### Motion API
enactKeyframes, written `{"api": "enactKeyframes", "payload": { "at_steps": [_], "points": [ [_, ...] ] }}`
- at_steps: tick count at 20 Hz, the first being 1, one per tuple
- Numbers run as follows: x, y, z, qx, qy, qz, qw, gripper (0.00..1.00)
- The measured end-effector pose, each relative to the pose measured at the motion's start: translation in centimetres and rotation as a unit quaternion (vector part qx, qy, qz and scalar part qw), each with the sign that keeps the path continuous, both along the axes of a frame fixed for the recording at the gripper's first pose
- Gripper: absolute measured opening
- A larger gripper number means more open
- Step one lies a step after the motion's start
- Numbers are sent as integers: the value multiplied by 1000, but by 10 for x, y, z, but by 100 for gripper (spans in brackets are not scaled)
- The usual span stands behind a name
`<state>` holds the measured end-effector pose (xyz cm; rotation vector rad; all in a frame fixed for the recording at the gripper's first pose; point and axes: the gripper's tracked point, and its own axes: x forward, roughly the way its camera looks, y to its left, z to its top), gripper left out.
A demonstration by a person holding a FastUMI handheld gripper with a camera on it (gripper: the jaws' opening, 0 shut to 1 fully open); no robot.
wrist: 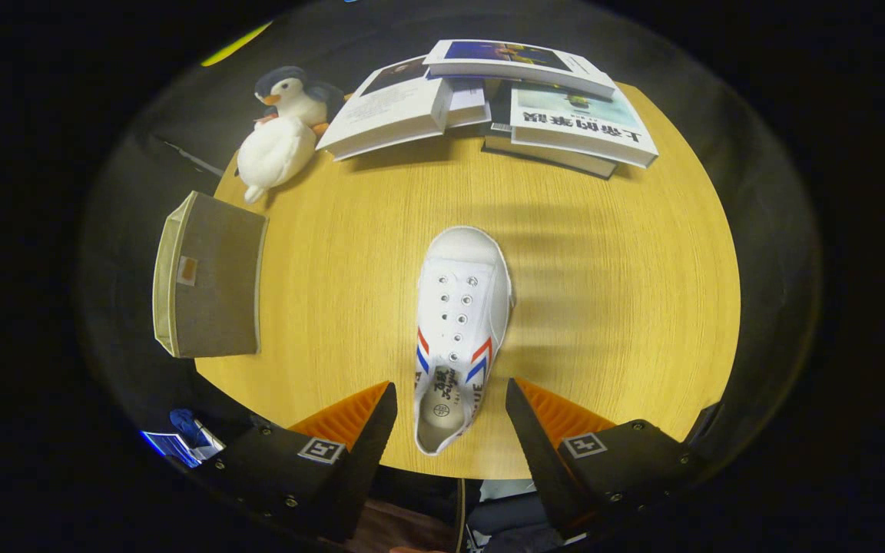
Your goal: Open the storage box then place both shoes into the box .Put the left shoe in first, then the right shoe, with the right side of both shoes facing outward in a uniform manner.
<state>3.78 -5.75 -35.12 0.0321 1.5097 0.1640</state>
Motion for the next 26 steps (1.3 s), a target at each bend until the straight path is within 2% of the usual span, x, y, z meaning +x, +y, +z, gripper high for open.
{"api": "enactKeyframes", "payload": {
  "at_steps": [8,15,17,18,20,22,26],
  "points": [
    [-18,-16,-43,-26,37,3,999,88],
    [-11,-18,-64,-37,46,13,998,87],
    [-11,-18,-73,-40,51,8,998,78],
    [-10,-13,-75,-27,53,3,998,60],
    [-6,-21,-72,-50,51,-6,997,22],
    [-11,-25,-75,-47,52,-10,997,5],
    [-16,-13,-62,-15,66,-27,997,5]
  ]
}}
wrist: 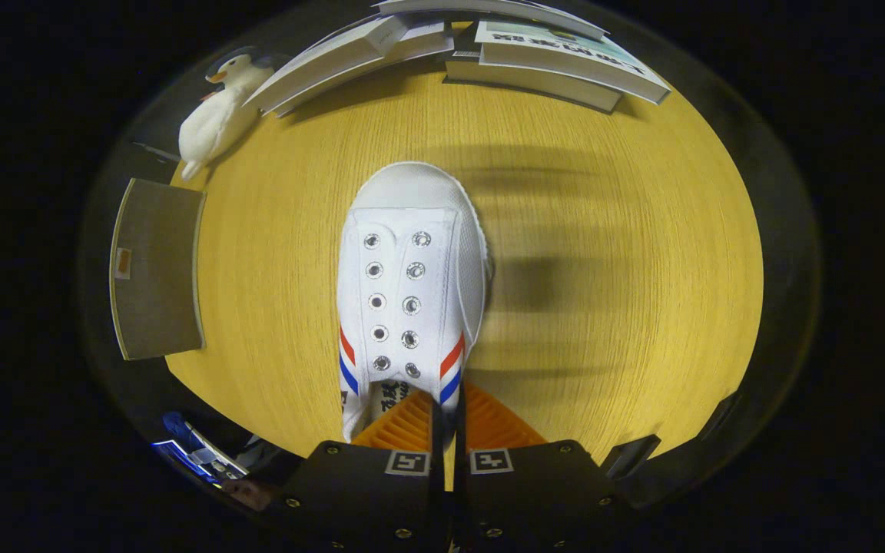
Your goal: Open the storage box then place both shoes into the box .Put the left shoe in first, then the right shoe, with the right side of both shoes facing outward in a uniform manner.
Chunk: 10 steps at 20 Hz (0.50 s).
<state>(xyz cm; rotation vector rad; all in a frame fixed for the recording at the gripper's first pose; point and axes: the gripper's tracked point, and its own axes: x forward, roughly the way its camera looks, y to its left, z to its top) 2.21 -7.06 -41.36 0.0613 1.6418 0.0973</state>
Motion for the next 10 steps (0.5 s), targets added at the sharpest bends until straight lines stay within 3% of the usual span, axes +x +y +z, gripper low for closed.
{"api": "enactKeyframes", "payload": {
  "at_steps": [2,10],
  "points": [
    [0,6,10,17,5,-15,1000,4],
    [-3,29,49,38,3,13,999,5]
  ]
}}
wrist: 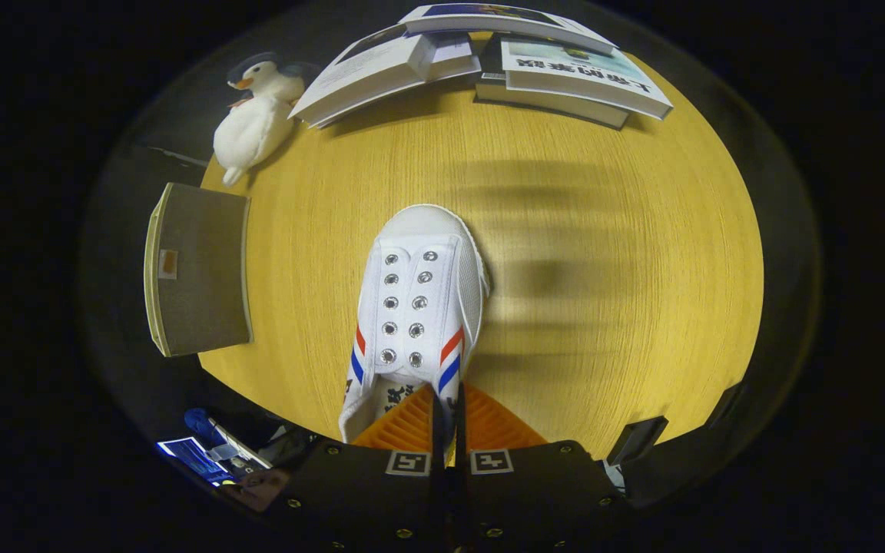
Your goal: Open the storage box then place both shoes into the box .Put the left shoe in first, then the right shoe, with the right side of both shoes facing outward in a uniform manner.
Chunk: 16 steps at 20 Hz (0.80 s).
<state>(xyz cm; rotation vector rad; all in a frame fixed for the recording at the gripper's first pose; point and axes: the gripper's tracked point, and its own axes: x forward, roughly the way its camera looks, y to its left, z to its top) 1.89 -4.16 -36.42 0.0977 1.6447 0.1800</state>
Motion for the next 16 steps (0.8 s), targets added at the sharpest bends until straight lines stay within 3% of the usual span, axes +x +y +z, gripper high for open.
{"api": "enactKeyframes", "payload": {
  "at_steps": [4,8,16],
  "points": [
    [-5,26,16,40,15,-8,999,5],
    [2,52,43,53,7,8,999,5],
    [37,130,103,67,-35,91,993,5]
  ]
}}
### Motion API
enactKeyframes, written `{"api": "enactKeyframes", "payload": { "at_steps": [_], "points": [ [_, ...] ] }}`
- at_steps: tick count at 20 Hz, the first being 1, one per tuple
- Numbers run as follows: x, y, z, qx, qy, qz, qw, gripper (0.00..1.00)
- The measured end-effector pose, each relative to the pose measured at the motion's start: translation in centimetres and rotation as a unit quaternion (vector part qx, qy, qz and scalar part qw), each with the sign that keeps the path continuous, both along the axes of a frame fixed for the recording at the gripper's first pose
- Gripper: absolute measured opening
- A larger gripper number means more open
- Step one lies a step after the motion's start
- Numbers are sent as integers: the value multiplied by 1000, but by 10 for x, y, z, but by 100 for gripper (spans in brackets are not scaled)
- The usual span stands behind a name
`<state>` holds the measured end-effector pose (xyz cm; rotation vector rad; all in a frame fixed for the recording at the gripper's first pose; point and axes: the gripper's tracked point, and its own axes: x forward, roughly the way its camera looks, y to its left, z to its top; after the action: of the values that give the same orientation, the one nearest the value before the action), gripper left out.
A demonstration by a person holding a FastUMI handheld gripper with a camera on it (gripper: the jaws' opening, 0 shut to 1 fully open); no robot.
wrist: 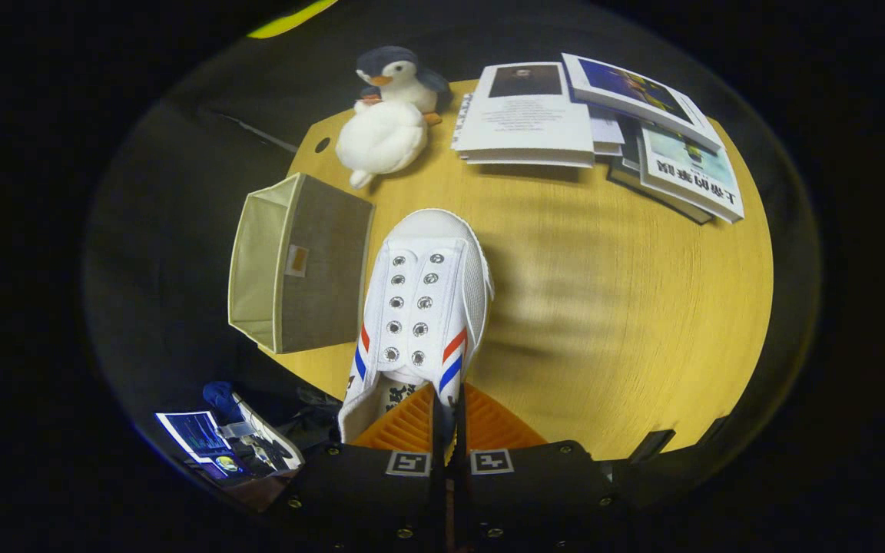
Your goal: Open the storage box then place both shoes into the box .Put the left shoe in first, then the right shoe, with the right side of both shoes facing outward in a uniform manner.
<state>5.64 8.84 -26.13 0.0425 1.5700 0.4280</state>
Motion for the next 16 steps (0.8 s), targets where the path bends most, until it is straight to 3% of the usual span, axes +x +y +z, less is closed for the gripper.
{"api": "enactKeyframes", "payload": {
  "at_steps": [16],
  "points": [
    [23,200,43,70,-24,130,989,5]
  ]
}}
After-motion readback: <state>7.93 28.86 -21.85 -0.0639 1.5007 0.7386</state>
